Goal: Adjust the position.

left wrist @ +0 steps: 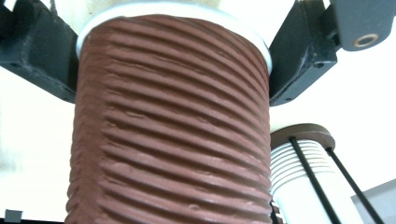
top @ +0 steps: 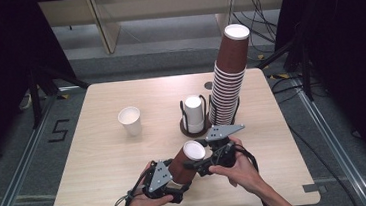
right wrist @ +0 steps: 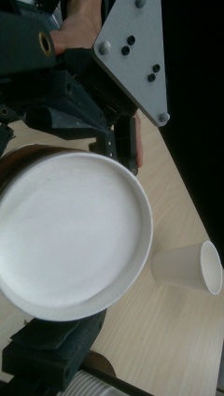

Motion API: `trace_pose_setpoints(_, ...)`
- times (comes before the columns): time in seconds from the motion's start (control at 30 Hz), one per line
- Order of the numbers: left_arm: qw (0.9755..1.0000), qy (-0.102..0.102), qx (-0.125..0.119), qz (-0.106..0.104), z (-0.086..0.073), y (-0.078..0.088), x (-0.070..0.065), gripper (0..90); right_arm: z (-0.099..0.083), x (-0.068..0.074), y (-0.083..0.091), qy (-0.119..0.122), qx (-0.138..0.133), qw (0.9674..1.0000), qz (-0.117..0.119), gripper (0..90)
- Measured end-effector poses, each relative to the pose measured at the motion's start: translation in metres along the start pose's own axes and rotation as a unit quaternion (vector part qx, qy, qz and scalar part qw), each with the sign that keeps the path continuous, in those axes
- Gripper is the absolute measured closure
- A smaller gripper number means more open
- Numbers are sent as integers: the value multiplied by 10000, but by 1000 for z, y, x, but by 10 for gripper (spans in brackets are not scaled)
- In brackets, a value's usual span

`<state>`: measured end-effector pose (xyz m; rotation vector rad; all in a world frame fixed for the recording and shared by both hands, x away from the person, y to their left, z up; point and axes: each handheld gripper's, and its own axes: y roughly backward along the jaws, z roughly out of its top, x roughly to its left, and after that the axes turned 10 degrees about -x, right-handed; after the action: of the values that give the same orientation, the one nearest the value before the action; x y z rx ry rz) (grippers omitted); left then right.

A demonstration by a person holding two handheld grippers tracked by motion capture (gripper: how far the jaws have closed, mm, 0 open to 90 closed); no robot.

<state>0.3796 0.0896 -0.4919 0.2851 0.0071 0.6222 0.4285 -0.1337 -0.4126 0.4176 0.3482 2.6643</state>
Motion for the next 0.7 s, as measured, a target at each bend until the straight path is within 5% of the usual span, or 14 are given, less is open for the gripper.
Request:
trace_pose_setpoints(0.17, 9999, -127, 22, -32, 1, 0, -2, 109, 1, -3, 2, -81, 114, 9997, 216, 211)
trace_pose_setpoints(0.3, 9998, -177, 51, -18, 1, 0, -1, 103, 1, -2, 3, -116, 95, 9998, 147, 222)
trace_pose_setpoints(0.57, 9982, 106, -562, 204, -2, 2, -3, 27, 6, -3, 8, -351, -180, 9991, 174, 238)
trace_pose_setpoints(0.7, 9958, 72, -845, 336, -2, 2, -3, 27, 7, -5, 11, -496, -372, 9979, 167, 239)
